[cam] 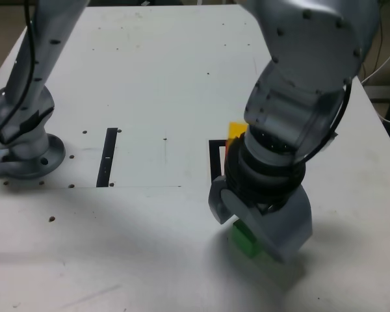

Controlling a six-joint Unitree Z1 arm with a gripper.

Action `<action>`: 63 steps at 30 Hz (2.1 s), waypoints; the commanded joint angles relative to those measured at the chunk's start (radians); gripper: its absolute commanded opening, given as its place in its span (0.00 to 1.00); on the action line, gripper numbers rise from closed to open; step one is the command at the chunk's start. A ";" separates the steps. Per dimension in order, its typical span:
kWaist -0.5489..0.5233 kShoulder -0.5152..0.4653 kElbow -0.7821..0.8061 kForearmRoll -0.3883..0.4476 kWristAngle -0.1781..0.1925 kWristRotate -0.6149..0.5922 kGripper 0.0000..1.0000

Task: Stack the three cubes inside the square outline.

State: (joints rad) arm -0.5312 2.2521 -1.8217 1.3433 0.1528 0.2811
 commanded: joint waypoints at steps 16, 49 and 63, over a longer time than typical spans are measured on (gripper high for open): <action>-0.012 0.035 -0.015 -0.013 -0.019 -0.028 0.65; -0.014 0.021 -0.044 0.044 -0.003 -0.050 0.33; 0.058 -0.090 -0.121 0.200 -0.003 -0.088 0.33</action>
State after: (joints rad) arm -0.4899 2.1915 -1.9365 1.5263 0.1520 0.1979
